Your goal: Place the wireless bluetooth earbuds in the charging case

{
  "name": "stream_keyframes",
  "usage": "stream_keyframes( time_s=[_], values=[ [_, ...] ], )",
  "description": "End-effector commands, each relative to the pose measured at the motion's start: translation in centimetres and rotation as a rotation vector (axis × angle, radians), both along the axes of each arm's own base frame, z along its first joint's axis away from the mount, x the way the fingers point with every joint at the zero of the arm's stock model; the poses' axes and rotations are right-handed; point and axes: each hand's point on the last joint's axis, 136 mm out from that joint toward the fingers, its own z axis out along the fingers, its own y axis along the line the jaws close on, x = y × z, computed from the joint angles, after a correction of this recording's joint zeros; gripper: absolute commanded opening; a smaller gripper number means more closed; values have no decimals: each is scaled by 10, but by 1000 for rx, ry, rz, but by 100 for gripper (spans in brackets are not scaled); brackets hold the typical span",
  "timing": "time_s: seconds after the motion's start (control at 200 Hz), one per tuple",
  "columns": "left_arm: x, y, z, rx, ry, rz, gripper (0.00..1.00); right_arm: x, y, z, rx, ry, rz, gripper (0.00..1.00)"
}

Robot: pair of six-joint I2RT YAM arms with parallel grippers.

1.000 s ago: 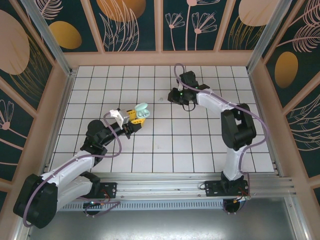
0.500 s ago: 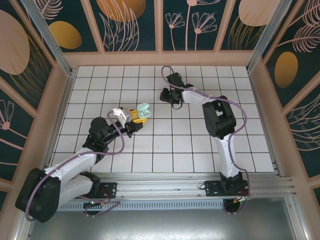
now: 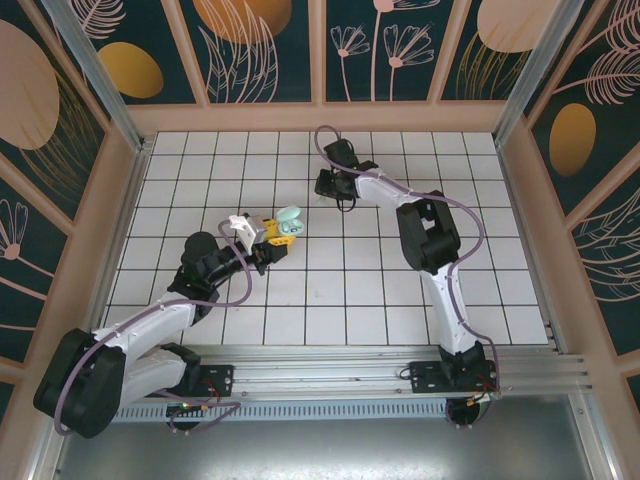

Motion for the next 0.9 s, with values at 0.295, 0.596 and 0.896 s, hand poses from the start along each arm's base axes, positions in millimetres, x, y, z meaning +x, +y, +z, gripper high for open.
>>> stream_keyframes(
  time_s=[0.295, 0.596, 0.896],
  values=[
    [-3, -4, 17, -22, -51, -29, 0, -8, 9, -19, -84, 22, 41, 30],
    [-5, -3, 16, -14, -49, -27, 0, -11, 13, -20, -97, 24, 63, 25],
    [-7, -1, 15, -13, -48, -24, 0, -14, 12, -7, -125, 6, 80, 17]
  ],
)
